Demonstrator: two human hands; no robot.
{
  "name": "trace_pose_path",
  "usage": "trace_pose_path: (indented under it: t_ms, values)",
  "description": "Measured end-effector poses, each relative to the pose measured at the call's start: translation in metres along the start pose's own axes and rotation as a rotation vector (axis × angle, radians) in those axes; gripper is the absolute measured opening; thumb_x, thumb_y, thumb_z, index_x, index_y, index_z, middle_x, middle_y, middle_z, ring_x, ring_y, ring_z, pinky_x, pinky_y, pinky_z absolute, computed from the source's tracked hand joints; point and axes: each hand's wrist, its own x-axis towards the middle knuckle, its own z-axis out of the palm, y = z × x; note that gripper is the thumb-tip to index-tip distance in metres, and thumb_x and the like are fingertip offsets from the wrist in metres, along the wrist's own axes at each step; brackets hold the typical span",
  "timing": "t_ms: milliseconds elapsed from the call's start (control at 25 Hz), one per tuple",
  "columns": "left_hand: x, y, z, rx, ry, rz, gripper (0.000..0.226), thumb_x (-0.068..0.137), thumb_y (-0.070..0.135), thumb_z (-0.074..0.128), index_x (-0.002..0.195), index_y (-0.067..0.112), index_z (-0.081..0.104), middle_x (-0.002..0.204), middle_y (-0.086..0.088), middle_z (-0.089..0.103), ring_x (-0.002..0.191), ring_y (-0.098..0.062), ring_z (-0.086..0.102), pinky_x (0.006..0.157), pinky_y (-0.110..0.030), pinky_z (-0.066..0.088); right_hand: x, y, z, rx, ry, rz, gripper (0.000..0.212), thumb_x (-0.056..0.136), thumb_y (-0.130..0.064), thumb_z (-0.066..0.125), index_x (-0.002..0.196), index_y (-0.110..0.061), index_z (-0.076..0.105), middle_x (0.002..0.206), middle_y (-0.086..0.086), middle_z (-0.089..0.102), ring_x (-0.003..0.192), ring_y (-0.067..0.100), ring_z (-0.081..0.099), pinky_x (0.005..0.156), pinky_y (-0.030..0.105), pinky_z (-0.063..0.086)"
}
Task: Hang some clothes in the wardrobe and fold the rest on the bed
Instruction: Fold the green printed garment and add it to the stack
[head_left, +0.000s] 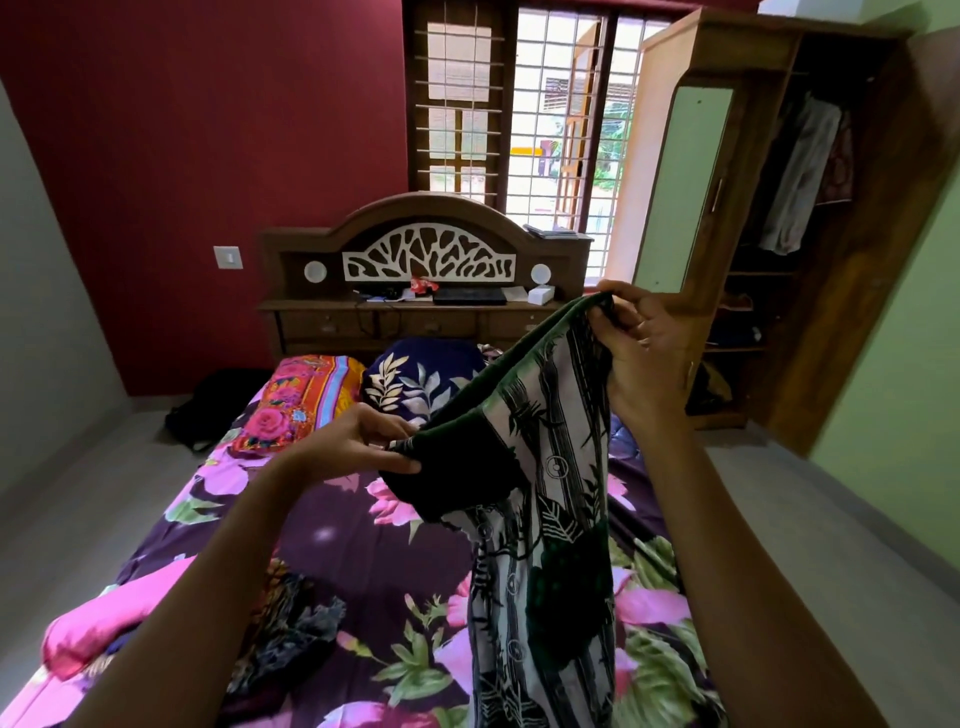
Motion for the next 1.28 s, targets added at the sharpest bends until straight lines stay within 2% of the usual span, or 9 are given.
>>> trace_pose_path:
  t_ms: [200, 400, 560, 800, 880, 960, 1040, 1160, 1280]
  values:
    - [-0.006, -0.029, 0.005, 0.047, 0.429, -0.013, 0.025, 0.059, 0.03, 0.086, 0.065, 0.009, 0.073, 0.061, -0.008, 0.06, 0.06, -0.013, 0.053, 0.057, -0.028, 0.041, -0.001, 0.0, -0.01, -0.064, 0.058, -0.022, 0.03, 0.081, 0.004, 0.065, 0.091, -0.025, 0.068, 0.09, -0.004, 0.072, 0.098, 0.021, 0.067, 0.081, 0.029, 0.054]
    - [0.002, -0.027, 0.027, -0.729, 0.688, 0.027, 0.011, 0.067, 0.024, 0.071, 0.07, 0.016, 0.077, 0.07, 0.001, 0.072, 0.064, -0.005, 0.067, 0.06, -0.015, 0.054, -0.002, 0.007, -0.013, -0.075, 0.079, -0.023, 0.033, 0.082, 0.007, 0.063, 0.091, -0.024, 0.068, 0.092, -0.003, 0.071, 0.098, 0.021, 0.066, 0.083, 0.029, 0.053]
    - [0.003, -0.023, 0.016, -0.733, 0.665, 0.128, 0.039, 0.041, 0.033, 0.092, 0.067, 0.011, 0.073, 0.065, 0.0, 0.069, 0.058, -0.006, 0.065, 0.057, -0.015, 0.052, 0.003, 0.015, -0.027, -0.087, 0.131, -0.01, 0.033, 0.082, 0.005, 0.065, 0.091, -0.027, 0.068, 0.098, 0.005, 0.07, 0.104, 0.029, 0.064, 0.092, 0.042, 0.052]
    - [-0.002, -0.024, 0.01, -0.608, 0.541, 0.165, 0.036, 0.021, 0.014, 0.092, 0.041, 0.013, 0.062, 0.047, 0.006, 0.059, 0.042, -0.001, 0.055, 0.044, -0.01, 0.044, 0.009, 0.012, -0.03, -0.013, 0.212, 0.0, 0.029, 0.081, 0.008, 0.063, 0.096, -0.016, 0.066, 0.096, -0.001, 0.071, 0.104, 0.024, 0.064, 0.093, 0.04, 0.052]
    - [-0.008, -0.035, 0.012, -0.648, 0.436, 0.151, 0.031, 0.037, 0.018, 0.094, 0.046, 0.016, 0.065, 0.051, 0.007, 0.061, 0.046, -0.001, 0.057, 0.048, -0.01, 0.046, 0.009, 0.012, -0.028, -0.021, 0.178, -0.022, 0.028, 0.082, 0.009, 0.062, 0.097, -0.015, 0.066, 0.098, 0.002, 0.069, 0.104, 0.024, 0.064, 0.093, 0.039, 0.052]
    - [-0.011, -0.037, 0.012, -0.706, 0.229, 0.202, 0.028, 0.079, -0.003, 0.065, 0.061, 0.018, 0.07, 0.065, 0.004, 0.067, 0.06, -0.005, 0.062, 0.059, -0.015, 0.051, 0.007, 0.013, -0.023, -0.011, 0.119, -0.013, 0.028, 0.081, 0.005, 0.063, 0.092, -0.021, 0.07, 0.101, 0.008, 0.067, 0.105, 0.028, 0.062, 0.091, 0.039, 0.052]
    - [-0.01, -0.029, 0.014, -0.917, 0.068, 0.166, 0.029, 0.092, 0.021, 0.056, 0.071, 0.004, 0.067, 0.083, -0.012, 0.069, 0.075, -0.019, 0.065, 0.07, -0.025, 0.053, 0.003, 0.01, -0.015, 0.008, 0.078, 0.026, 0.031, 0.08, 0.001, 0.064, 0.084, -0.029, 0.073, 0.1, 0.008, 0.067, 0.103, 0.027, 0.063, 0.083, 0.032, 0.054]
    - [0.003, -0.013, 0.005, -0.412, 0.296, -0.11, 0.072, 0.043, 0.079, 0.072, 0.07, 0.013, 0.058, 0.072, 0.003, 0.069, 0.062, -0.006, 0.061, 0.056, -0.016, 0.048, 0.002, 0.007, -0.007, -0.02, 0.012, 0.031, 0.023, 0.077, -0.007, 0.066, 0.086, -0.027, 0.072, 0.099, 0.007, 0.069, 0.101, 0.027, 0.065, 0.081, 0.032, 0.055]
    - [0.015, -0.003, 0.015, 0.179, 0.246, -0.043, 0.047, 0.063, 0.048, 0.081, 0.091, 0.016, 0.061, 0.083, 0.003, 0.067, 0.073, -0.01, 0.063, 0.064, -0.019, 0.052, 0.002, 0.008, 0.0, -0.086, -0.039, 0.028, 0.022, 0.083, 0.0, 0.063, 0.096, -0.017, 0.067, 0.103, 0.014, 0.067, 0.102, 0.031, 0.065, 0.086, 0.039, 0.055]
